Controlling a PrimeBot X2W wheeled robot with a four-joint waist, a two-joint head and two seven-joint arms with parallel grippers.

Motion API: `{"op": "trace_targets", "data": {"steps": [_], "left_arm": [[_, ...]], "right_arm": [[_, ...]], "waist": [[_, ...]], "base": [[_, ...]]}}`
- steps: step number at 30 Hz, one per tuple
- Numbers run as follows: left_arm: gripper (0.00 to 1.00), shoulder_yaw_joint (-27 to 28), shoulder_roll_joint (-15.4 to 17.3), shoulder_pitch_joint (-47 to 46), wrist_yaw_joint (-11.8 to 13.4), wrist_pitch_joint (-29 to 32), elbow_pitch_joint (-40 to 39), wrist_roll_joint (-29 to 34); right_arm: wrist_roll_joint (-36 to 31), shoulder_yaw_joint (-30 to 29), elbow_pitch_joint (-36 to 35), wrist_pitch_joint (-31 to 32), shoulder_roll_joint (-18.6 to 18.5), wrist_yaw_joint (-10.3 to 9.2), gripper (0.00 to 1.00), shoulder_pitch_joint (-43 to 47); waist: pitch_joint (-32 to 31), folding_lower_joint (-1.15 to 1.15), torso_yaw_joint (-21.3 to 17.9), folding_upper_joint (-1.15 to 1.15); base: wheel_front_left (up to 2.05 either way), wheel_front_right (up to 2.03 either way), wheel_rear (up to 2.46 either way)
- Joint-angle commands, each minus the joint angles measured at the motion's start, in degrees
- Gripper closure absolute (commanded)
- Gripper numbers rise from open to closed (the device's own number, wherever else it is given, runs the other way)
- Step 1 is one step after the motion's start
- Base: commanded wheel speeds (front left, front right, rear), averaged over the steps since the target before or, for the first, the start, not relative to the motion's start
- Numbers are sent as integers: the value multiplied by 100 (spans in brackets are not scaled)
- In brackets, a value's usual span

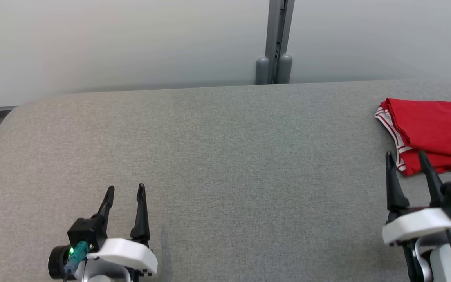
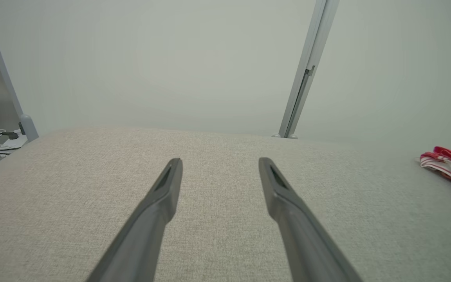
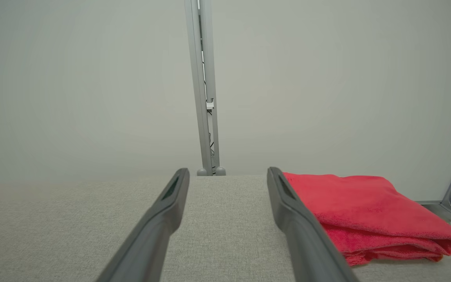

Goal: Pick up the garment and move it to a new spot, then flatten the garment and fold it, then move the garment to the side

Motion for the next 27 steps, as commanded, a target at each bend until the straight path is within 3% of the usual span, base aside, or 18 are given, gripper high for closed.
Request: {"op": "trace_targets", "data": {"steps": [1,7,27], "left_arm": [[0,24,9,86,-2,-19,-34,50],[0,21,-19,280,-40,-13,-207,54],[0,48,-44,482,0,-14,-363,385]], "right_arm": [[-8,24,-98,0,-20,-2,0,138],[577,459,-387,18,-24,-2,0,668],[685,587,-336,-41,-12,-2,0,1001]], "waist": [[-32,0,42,0],[-97,0,176,0],[-229,0,205,0]], "base": [[0,0,0],[0,0,0],[0,0,0]]}}
